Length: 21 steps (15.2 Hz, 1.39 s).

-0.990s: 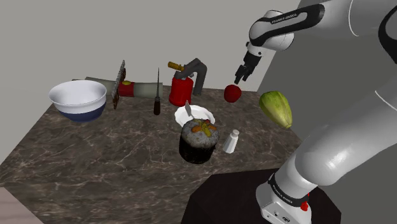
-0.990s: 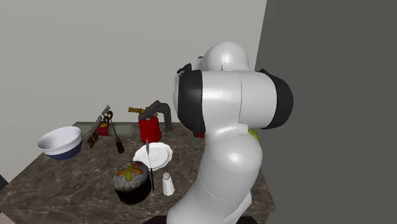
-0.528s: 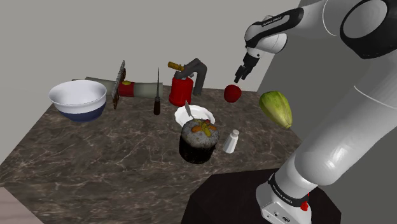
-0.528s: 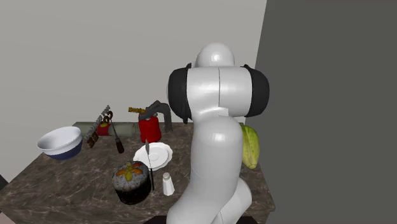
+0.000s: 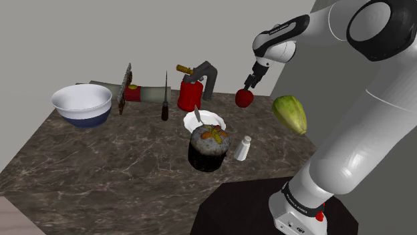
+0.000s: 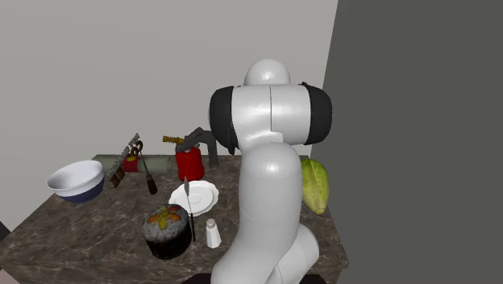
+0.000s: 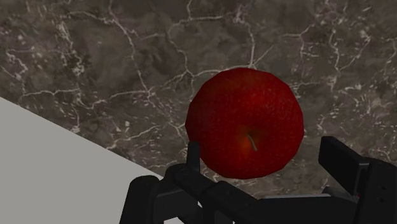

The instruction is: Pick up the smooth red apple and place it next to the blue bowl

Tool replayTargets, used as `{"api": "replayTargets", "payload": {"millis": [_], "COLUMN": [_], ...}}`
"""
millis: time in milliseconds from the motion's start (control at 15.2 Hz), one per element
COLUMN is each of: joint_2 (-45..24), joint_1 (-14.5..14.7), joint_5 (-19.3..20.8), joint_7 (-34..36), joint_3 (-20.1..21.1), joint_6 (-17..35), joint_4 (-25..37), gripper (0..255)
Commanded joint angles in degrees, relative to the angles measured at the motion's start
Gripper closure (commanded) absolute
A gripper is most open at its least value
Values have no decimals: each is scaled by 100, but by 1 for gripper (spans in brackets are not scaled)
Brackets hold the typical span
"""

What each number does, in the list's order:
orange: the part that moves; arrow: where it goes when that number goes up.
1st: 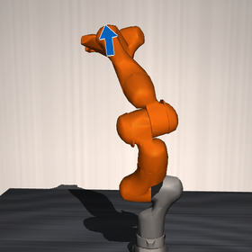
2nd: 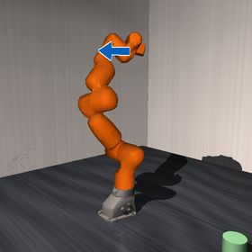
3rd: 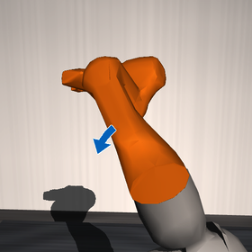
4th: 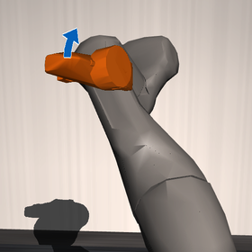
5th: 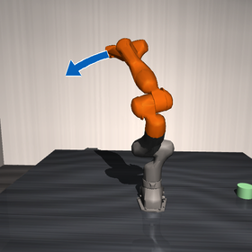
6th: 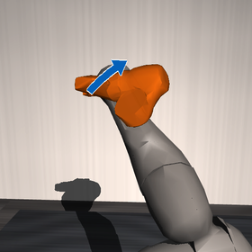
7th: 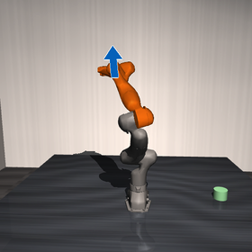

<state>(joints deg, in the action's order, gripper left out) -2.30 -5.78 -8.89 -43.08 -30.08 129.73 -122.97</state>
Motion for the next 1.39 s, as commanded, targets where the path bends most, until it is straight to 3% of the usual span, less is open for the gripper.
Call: {"api": "replayTargets", "payload": {"millis": [0,264,330,924,1320], "joint_2": [-9,-8,-8,-9,220], "joint_1": [0,0,0,0,13], "joint_5": [-8,-7,-7,-8,185], "joint_7": [-4,-3,-3,-4,161], "joint_3": [1,1,1,1,-1], "joint_6": [11,10,10,11,-417], "joint_4": [-2,-1,-1,-2,241], "gripper": [0,0,255,255,255]}}
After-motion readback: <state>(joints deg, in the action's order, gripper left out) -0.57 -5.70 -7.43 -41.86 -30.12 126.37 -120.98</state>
